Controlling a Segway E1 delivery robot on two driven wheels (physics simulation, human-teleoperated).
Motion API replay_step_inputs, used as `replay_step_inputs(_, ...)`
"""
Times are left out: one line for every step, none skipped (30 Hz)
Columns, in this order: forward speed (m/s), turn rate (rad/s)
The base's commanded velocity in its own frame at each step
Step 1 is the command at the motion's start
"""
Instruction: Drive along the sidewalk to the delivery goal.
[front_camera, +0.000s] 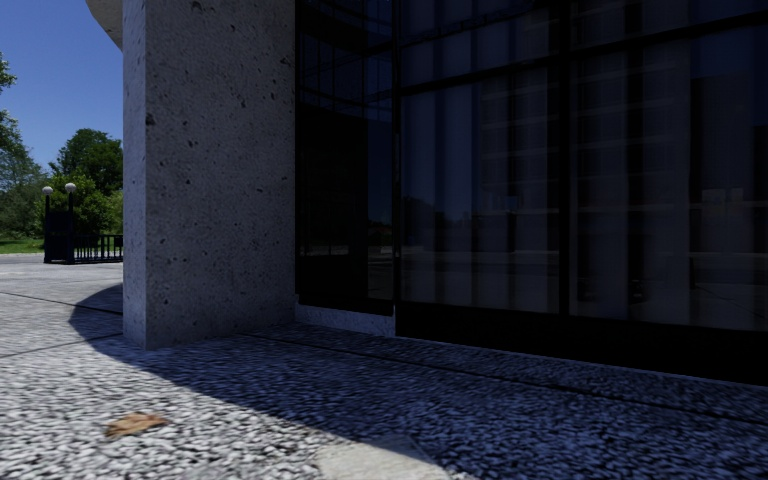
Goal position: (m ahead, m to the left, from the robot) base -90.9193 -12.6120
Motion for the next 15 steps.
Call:
replay_step_inputs(0.0,0.0)
replay_step_inputs(0.0,0.0)
replay_step_inputs(0.0,0.0)
replay_step_inputs(0.0,0.0)
replay_step_inputs(0.0,0.0)
replay_step_inputs(0.0,0.0)
replay_step_inputs(0.0,0.0)
replay_step_inputs(0.0,0.0)
replay_step_inputs(0.0,0.0)
replay_step_inputs(0.0,0.0)
replay_step_inputs(0.0,0.0)
replay_step_inputs(0.0,0.0)
replay_step_inputs(0.0,0.0)
replay_step_inputs(0.0,0.0)
replay_step_inputs(0.0,0.0)
